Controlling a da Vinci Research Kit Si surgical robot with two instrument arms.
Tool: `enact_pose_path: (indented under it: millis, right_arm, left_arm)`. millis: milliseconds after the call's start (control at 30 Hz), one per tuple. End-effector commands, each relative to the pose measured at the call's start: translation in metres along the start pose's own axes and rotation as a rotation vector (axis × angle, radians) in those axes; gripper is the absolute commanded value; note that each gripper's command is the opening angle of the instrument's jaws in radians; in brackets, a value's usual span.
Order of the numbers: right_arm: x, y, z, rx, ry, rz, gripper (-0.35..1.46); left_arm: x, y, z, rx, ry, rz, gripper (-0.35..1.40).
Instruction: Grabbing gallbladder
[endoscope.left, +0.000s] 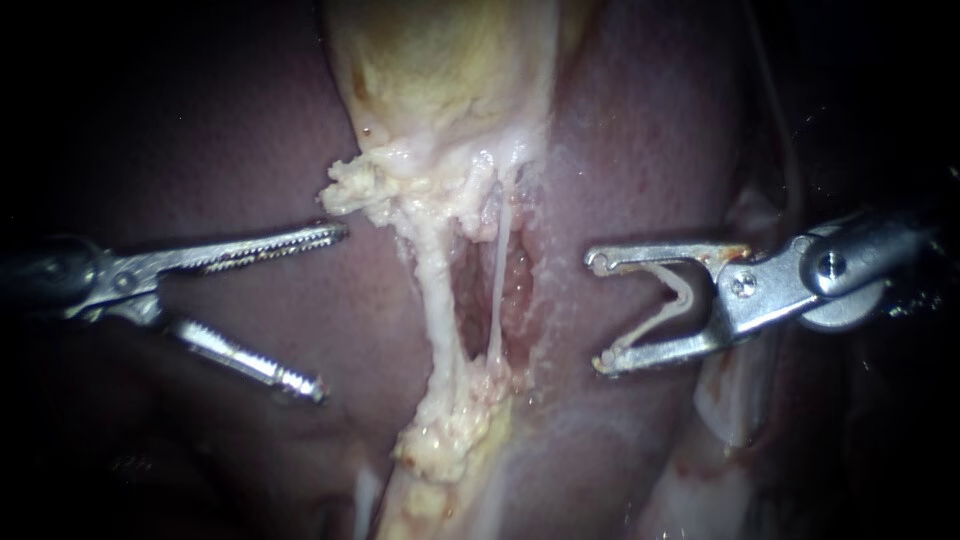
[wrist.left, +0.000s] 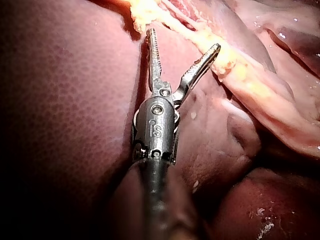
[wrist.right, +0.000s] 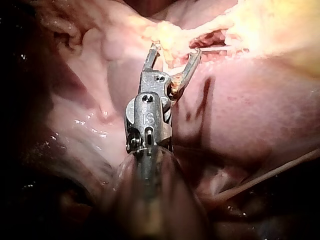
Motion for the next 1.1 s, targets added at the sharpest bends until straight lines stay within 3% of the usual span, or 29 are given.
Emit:
enact_pose_path:
  millis: [33, 233, 567, 667, 833, 1100]
  right_arm:
    - [0.0000, 0.0000, 0.0000, 0.000, 0.000, 0.000, 0.50]
    - [0.0000, 0.0000, 0.0000, 0.000, 0.000, 0.000, 0.50]
    - [0.0001, 0.0000, 0.0000, 0.000, 0.000, 0.000, 0.50]
    - [0.0001, 0.0000, 0.0000, 0.000, 0.000, 0.000, 0.50]
    - [0.0001, -0.0001, 0.0000, 0.000, 0.000, 0.000, 0.50]
    - [0.0001, -0.0001, 0.0000, 0.001, 0.000, 0.000, 0.50]
  left_arm:
    - [0.0000, 0.0000, -0.0001, 0.000, 0.000, -0.001, 1.06]
    - [0.0009, -0.0008, -0.0008, -0.003, 0.001, -0.006, 1.06]
    - [0.0043, -0.0046, -0.0019, 0.060, -0.011, -0.036, 1.06]
    - [0.0052, -0.0053, -0.0019, 0.096, -0.002, -0.044, 1.03]
    - [0.0056, -0.0059, -0.0012, 0.132, 0.026, -0.124, 0.99]
    - [0.0050, -0.0051, 0.0019, 0.120, 0.047, -0.289, 0.69]
